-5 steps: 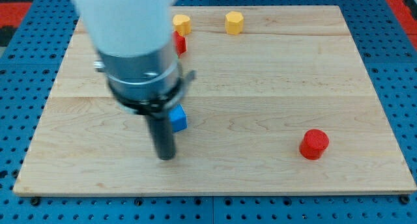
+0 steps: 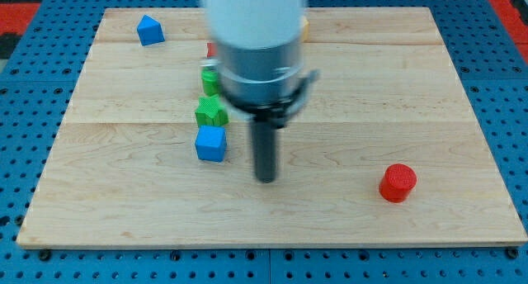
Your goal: Move the red circle to the bottom of the blue cube
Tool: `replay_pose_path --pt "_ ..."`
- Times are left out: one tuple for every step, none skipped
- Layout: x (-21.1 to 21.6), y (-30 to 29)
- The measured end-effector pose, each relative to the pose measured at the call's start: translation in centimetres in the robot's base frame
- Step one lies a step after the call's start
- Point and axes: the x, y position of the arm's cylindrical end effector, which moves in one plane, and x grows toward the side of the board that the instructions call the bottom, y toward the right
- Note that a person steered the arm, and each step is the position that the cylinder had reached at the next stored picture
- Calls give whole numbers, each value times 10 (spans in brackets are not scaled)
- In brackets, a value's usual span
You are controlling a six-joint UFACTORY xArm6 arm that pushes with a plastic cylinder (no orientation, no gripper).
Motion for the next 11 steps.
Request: replay_pose_path --pt "-27 111" --pt "-18 235" --pt "33 267" --pt "38 202" --pt "13 111" --pt "3 5" --pt "14 -19" --pt "36 11" --pt "36 -50" --pt "36 -80" --pt "38 -69"
